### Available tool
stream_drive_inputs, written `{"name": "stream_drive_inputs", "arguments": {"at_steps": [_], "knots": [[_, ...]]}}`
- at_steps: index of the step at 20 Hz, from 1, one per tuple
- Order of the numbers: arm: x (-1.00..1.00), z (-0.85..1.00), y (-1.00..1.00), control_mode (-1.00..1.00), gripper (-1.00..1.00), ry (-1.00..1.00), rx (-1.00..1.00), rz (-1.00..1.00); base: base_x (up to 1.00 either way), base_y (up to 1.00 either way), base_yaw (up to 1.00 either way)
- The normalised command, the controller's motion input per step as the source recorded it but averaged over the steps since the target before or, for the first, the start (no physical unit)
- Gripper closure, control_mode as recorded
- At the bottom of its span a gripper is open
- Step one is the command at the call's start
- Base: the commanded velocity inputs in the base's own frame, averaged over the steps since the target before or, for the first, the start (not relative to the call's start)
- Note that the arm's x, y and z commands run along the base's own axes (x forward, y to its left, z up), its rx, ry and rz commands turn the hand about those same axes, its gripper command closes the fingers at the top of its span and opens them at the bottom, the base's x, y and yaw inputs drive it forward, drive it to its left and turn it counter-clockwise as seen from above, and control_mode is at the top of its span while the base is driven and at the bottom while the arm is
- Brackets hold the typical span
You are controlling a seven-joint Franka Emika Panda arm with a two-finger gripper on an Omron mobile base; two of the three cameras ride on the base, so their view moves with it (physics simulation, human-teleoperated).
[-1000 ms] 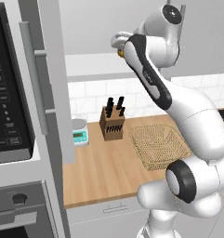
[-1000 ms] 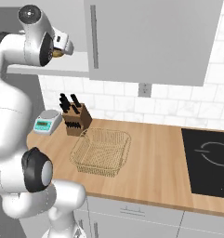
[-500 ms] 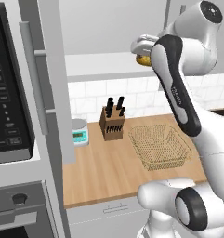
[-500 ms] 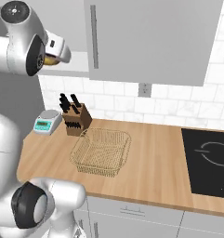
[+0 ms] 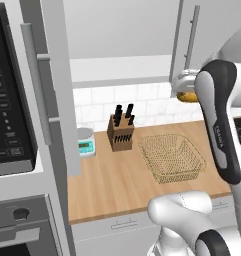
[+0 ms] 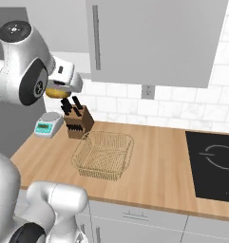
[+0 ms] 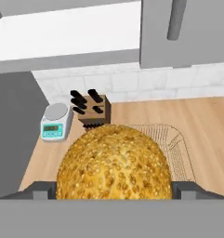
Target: Open the cabinet, pick up the bread from the cabinet and place it in the basket. Then move the basket to the dining counter.
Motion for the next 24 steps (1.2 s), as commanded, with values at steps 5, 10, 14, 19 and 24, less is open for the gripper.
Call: {"name": "stream_drive_inputs", "arguments": {"at_steps": [5, 10, 14, 19, 24], "knots": [[-0.2, -0.99, -0.32, -1.0, 1.0, 0.25, -0.15, -0.07, 0.0, 0.0, 0.0], [0.4, -0.93, -0.01, -1.0, 1.0, 0.2, -0.03, -0.08, 0.0, 0.0, 0.0], [0.44, -0.83, -0.21, -1.0, 1.0, 0.21, 0.0, -0.01, 0.0, 0.0, 0.0], [0.5, -0.77, -0.21, -1.0, 1.0, 0.13, 0.0, 0.0, 0.0, 0.0, 0.0], [0.44, -0.39, -0.35, -1.0, 1.0, 0.01, 0.0, 0.0, 0.0, 0.0, 0.0]]}}
